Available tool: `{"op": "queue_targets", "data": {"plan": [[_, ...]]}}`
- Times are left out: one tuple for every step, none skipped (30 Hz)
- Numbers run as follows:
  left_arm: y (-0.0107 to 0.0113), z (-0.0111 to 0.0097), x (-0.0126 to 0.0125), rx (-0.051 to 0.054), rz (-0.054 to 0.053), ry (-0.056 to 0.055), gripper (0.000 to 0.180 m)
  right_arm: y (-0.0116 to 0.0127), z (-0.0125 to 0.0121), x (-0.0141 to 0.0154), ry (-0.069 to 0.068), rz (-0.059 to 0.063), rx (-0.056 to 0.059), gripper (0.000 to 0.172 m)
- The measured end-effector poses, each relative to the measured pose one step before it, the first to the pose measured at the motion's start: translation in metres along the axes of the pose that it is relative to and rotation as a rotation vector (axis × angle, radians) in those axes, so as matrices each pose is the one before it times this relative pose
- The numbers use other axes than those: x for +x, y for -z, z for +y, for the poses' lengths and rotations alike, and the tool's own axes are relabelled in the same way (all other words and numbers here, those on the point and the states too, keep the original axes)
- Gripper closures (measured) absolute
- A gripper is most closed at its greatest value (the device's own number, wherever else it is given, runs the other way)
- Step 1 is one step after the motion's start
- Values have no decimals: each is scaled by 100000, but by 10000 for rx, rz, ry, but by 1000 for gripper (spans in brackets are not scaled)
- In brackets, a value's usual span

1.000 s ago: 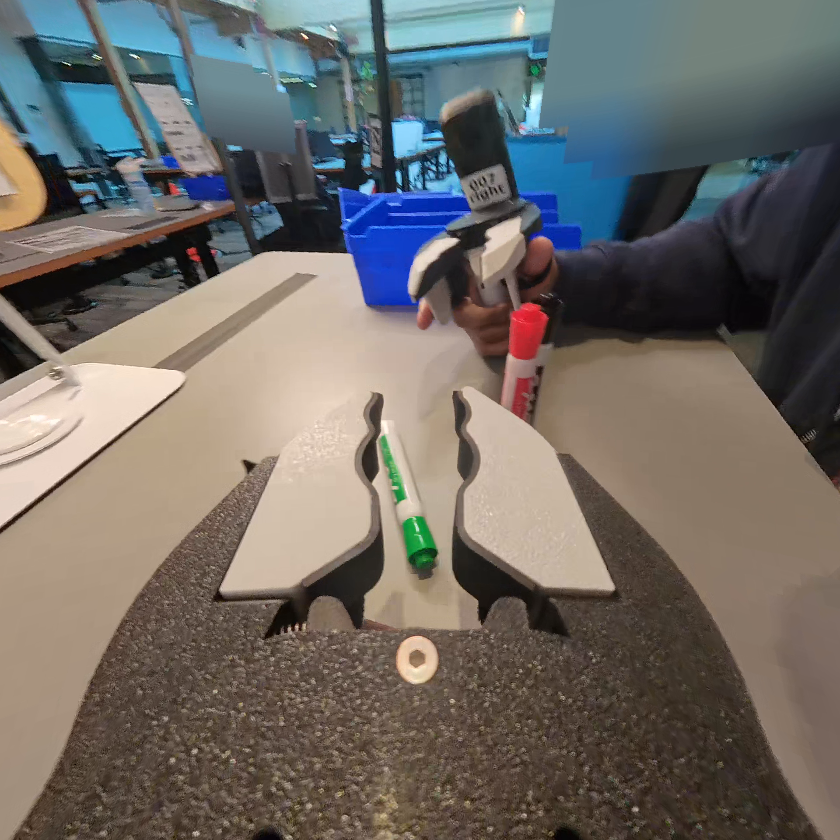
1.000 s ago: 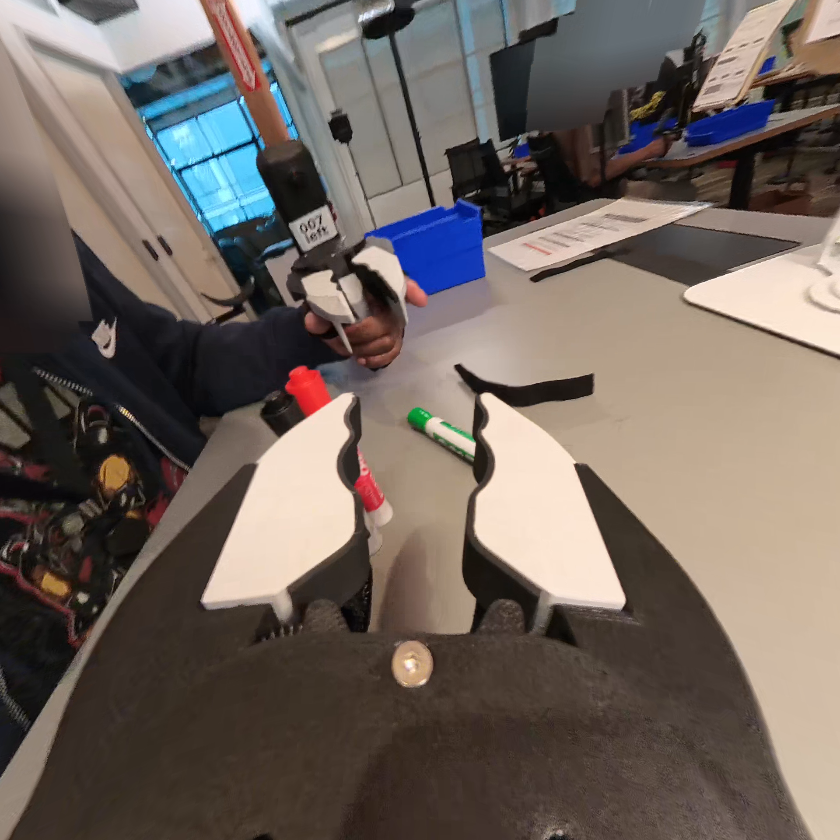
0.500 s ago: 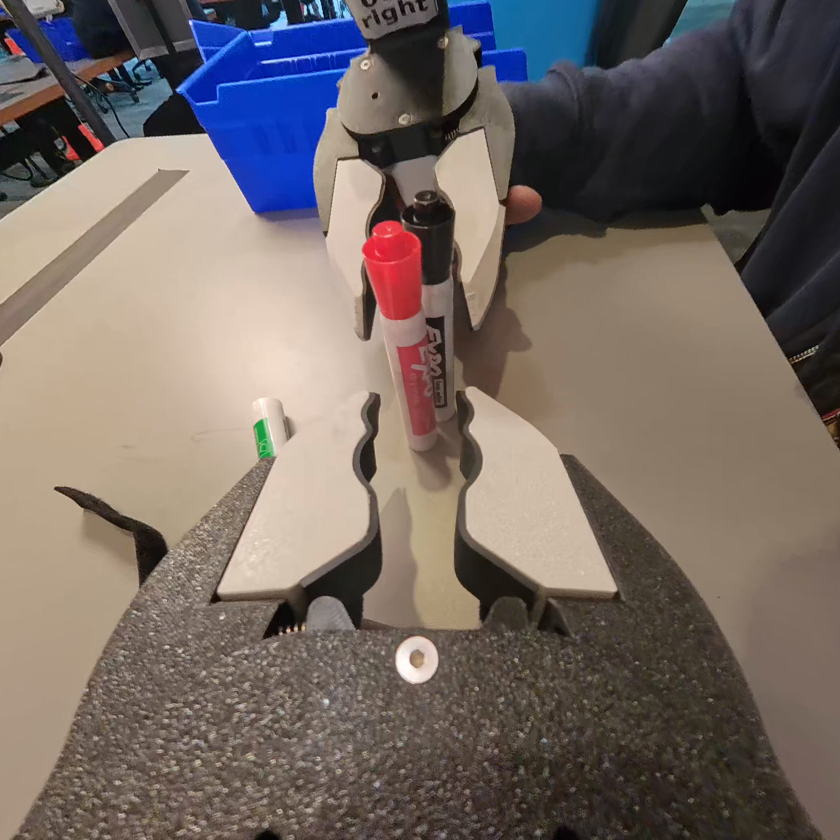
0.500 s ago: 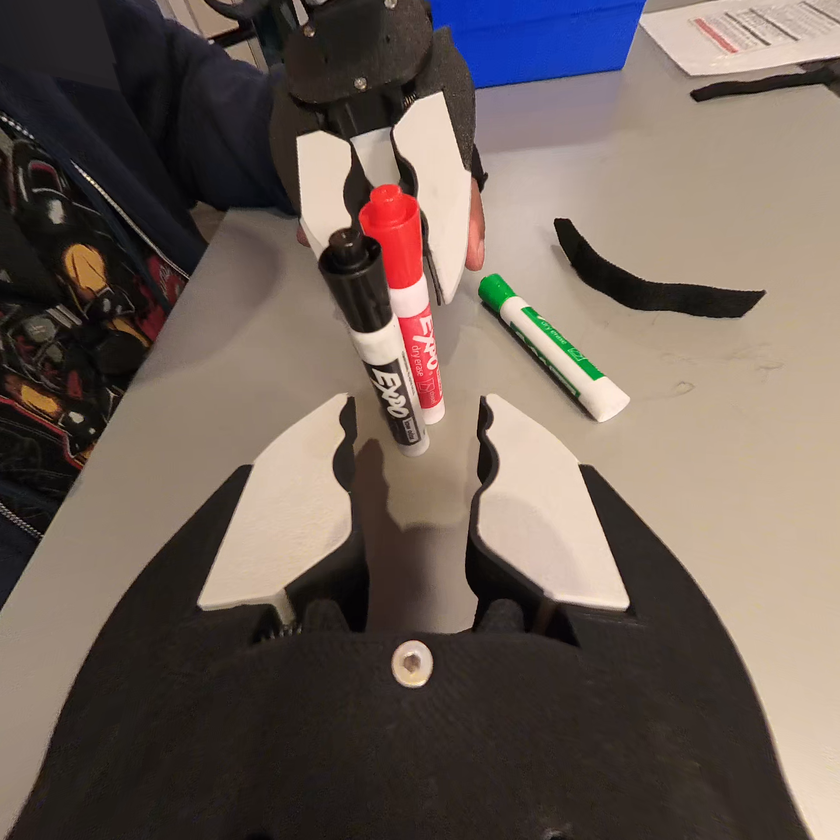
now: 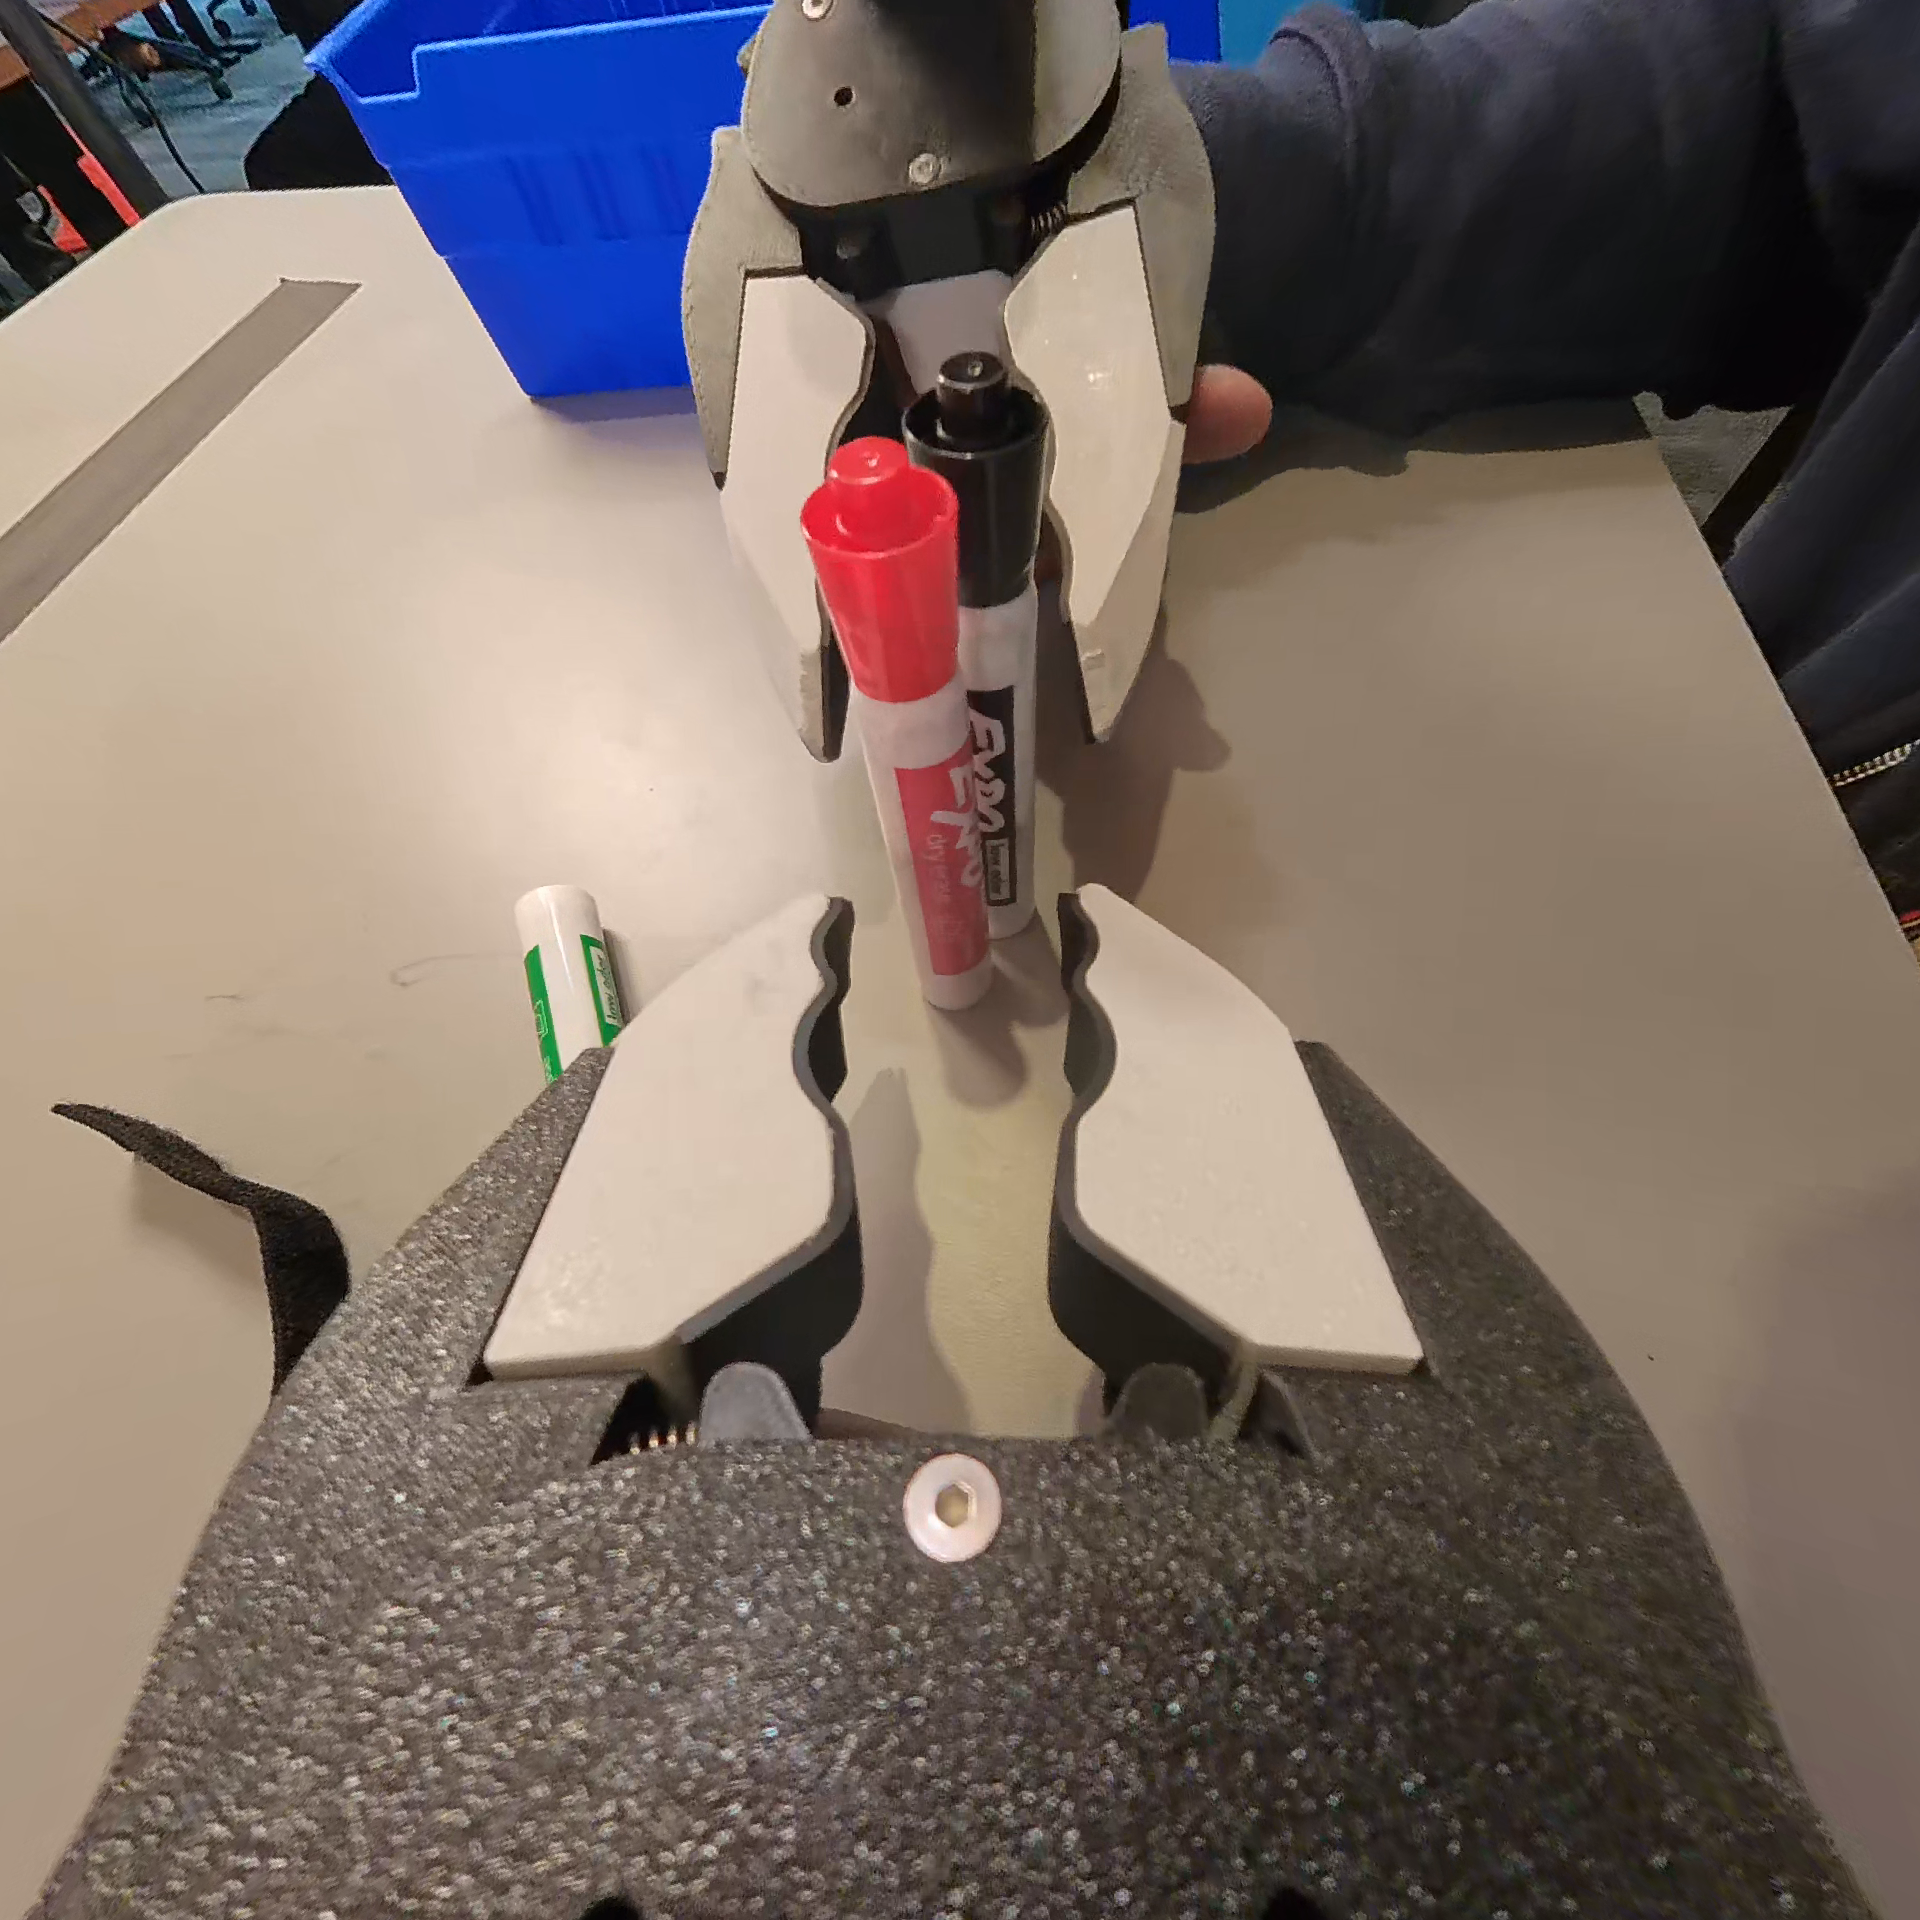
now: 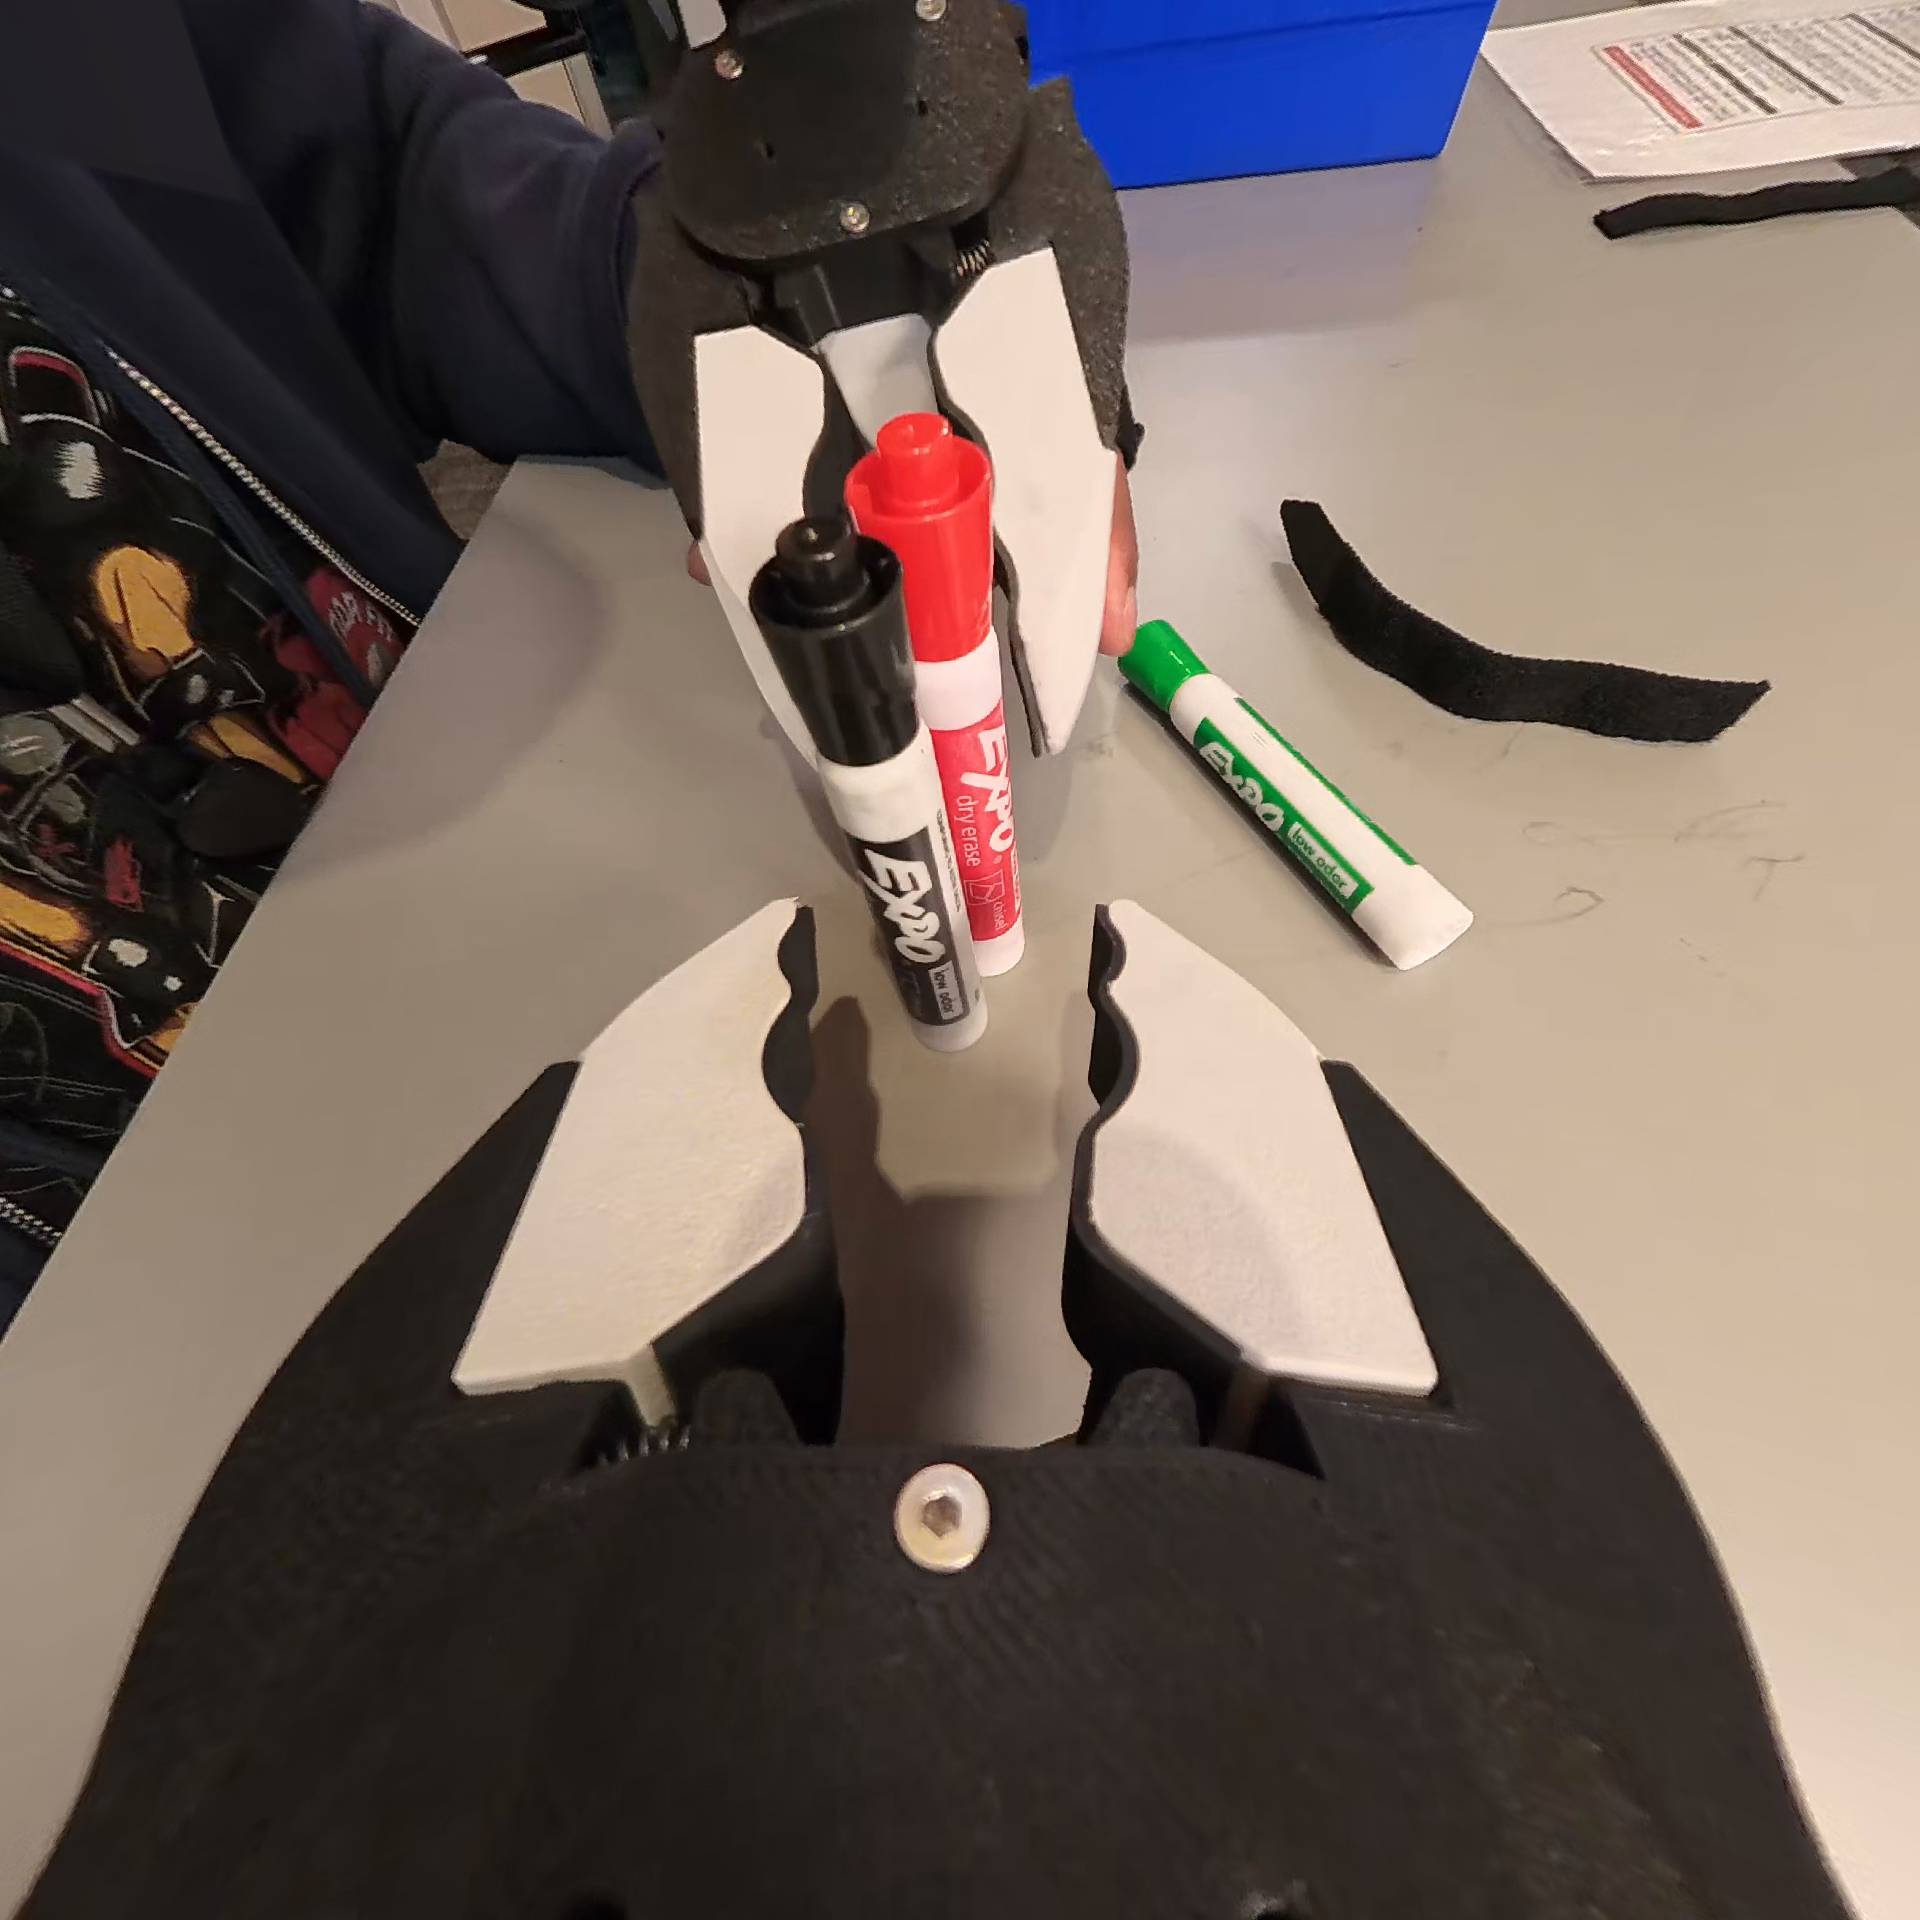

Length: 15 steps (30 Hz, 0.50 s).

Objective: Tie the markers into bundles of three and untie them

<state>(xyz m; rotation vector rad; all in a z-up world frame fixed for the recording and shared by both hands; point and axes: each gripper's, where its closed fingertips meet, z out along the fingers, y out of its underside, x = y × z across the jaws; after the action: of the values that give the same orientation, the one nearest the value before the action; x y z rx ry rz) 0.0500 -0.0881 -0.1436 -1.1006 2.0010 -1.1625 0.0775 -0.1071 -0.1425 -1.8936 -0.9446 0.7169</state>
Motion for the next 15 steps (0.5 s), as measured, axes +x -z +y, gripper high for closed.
{"op": "queue_targets", "data": {"plan": [[-54, 58, 10, -53, 30, 25, 141, -20, 36, -32, 34, 10, -28, 121], [-73, 65, 27, -61, 34, 12, 140, -28, 17, -26, 45, 16, -12, 121], [-65, 68, 28, -61, 36, 4, 140, -13, -12, -22, 53, 25, 4, 120], [-74, 56, 47, -55, 46, 1, 139, -13, -35, -30, 62, 21, 17, 120], [-48, 28, 26, -34, 32, 2, 138, -4, -53, -37, 69, 15, 29, 119], [-44, -15, -1, -9, 13, 4, 138, 3, -22, -21, 53, 37, 23, 119], [-44, -53, -19, 20, -8, 5, 138, 29, 4, 28, 38, 76, 20, 118], [-37, -85, -13, 34, -7, 6, 138, 66, -30, 29, 37, 69, 49, 118], [-49, -103, 13, 44, -10, 5, 137, 86, -72, 25, 33, 69, 79, 117], [-63, -107, -1, 40, -31, 8, 137, 88, -75, 68, 13, 85, 79, 117], [-67, -110, -15, 41, -53, 15, 138, 59, -57, 50, 0, 65, 55, 117], [-76, -111, 14, 35, -52, 17, 138, 21, 0, 7, 11, 38, 13, 117], [-88, -78, 11, 16, -57, 3, 138, -12, 36, -16, 27, 35, -28, 117], [-88, -36, 37, -8, -57, -20, 138, -44, 81, -20, 37, 30, -56, 116], [-90, 13, 33, -40, -58, -43, 138, -87, 96, -23, 44, 21, -83, 116]]}}
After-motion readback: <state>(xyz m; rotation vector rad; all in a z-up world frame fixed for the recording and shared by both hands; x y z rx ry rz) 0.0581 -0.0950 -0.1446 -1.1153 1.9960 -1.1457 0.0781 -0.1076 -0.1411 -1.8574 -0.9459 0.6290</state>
